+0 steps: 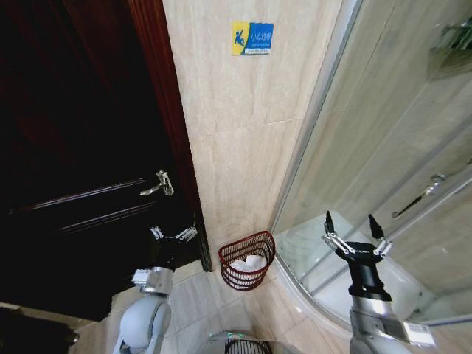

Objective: Discard the used towel into the hamper.

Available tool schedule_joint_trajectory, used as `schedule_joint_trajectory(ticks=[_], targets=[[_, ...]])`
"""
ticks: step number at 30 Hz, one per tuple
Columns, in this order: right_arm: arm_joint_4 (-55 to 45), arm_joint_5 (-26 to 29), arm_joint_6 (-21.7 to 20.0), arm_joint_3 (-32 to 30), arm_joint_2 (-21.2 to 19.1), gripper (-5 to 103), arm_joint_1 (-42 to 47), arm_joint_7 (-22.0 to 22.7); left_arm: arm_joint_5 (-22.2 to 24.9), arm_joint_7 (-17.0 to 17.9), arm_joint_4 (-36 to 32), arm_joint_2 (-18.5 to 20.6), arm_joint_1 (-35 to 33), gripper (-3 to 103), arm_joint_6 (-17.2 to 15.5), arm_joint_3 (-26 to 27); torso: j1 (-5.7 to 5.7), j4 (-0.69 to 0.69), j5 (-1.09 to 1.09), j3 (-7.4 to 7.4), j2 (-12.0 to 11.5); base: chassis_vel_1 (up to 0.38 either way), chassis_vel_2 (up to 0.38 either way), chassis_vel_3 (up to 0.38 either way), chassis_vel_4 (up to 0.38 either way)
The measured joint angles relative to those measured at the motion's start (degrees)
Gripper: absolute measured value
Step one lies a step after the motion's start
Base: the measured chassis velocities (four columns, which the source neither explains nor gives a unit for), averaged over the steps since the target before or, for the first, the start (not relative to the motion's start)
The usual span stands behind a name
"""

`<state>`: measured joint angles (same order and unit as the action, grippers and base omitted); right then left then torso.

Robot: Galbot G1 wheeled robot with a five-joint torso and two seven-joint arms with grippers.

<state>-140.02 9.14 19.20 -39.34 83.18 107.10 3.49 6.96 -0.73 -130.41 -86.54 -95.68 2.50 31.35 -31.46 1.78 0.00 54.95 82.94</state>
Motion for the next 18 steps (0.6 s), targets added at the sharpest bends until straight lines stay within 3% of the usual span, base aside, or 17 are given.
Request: schedule_joint_trajectory(ticks=[18], targets=[[-0.5,0.2,0.7,-0.5,-0.1,100,-0.2,0.9,-0.2,0.0,-0.1,0.1,-0.1,100,-0.1,-0.1,0.00,0.00,0.00,0.00,0.0,0.000,0.000,0.000,0.000]])
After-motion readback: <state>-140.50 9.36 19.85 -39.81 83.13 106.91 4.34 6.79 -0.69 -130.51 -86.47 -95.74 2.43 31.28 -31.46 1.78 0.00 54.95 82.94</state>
